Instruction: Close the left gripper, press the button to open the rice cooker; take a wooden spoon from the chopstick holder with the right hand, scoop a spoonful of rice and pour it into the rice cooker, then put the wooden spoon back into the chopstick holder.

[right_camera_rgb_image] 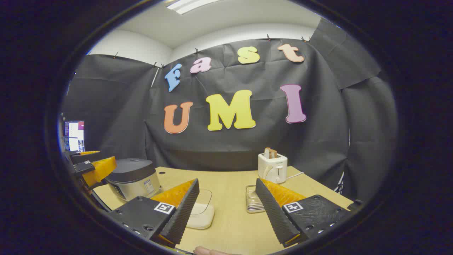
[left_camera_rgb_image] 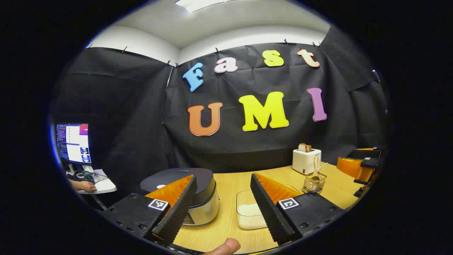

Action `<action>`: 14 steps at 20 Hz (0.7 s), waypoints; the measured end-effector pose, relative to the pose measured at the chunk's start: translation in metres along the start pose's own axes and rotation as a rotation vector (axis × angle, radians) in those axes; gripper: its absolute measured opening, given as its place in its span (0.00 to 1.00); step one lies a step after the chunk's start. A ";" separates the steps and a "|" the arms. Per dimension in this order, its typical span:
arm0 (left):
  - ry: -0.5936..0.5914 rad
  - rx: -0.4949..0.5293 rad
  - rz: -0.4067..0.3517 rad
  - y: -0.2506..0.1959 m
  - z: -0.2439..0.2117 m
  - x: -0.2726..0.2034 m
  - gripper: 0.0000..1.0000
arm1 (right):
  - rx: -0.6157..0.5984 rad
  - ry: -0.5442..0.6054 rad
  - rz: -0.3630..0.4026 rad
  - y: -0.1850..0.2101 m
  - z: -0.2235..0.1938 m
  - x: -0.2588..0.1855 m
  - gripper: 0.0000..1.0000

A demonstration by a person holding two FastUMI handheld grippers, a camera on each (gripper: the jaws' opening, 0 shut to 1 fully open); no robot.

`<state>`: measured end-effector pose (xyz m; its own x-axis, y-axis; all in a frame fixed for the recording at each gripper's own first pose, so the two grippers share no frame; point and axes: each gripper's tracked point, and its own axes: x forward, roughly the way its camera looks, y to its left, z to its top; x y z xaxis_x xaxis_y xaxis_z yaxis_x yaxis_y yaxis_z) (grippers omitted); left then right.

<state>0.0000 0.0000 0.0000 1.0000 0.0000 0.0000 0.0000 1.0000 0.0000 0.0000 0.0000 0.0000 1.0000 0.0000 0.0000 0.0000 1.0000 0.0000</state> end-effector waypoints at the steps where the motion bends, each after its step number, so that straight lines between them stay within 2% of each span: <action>1: 0.002 -0.010 -0.007 -0.002 -0.001 0.000 0.97 | 0.008 -0.002 0.000 -0.003 0.002 0.001 0.91; 3: 0.010 -0.035 -0.031 -0.011 -0.002 -0.002 0.97 | 0.030 0.012 0.004 -0.006 -0.002 0.003 0.95; 5: 0.024 -0.053 -0.043 -0.014 -0.005 -0.003 0.97 | 0.047 0.014 0.017 -0.007 0.000 0.004 0.92; 7: 0.028 -0.056 -0.040 -0.011 -0.006 -0.003 0.97 | 0.051 0.006 0.020 -0.008 0.004 0.003 0.91; 8: 0.029 -0.051 -0.035 -0.009 -0.006 -0.003 0.97 | 0.051 0.005 0.019 -0.009 0.003 0.003 0.95; 10: 0.036 -0.051 -0.031 -0.007 -0.008 -0.001 0.97 | 0.044 0.012 0.027 -0.006 0.001 0.003 0.95; 11: 0.038 -0.052 -0.030 -0.006 -0.009 -0.001 0.97 | 0.045 0.015 0.032 -0.005 0.000 0.003 0.91; 12: 0.039 -0.051 -0.026 -0.004 -0.009 -0.001 0.97 | 0.046 0.017 0.035 -0.005 0.000 0.003 0.95; 14: 0.039 -0.045 -0.018 0.000 -0.009 0.001 0.97 | 0.042 0.017 0.035 -0.006 0.000 0.004 0.95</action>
<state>0.0006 -0.0003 -0.0086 0.9991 -0.0186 -0.0385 0.0168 0.9988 -0.0454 0.0036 -0.0056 0.0004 0.9992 0.0358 -0.0166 -0.0350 0.9985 0.0424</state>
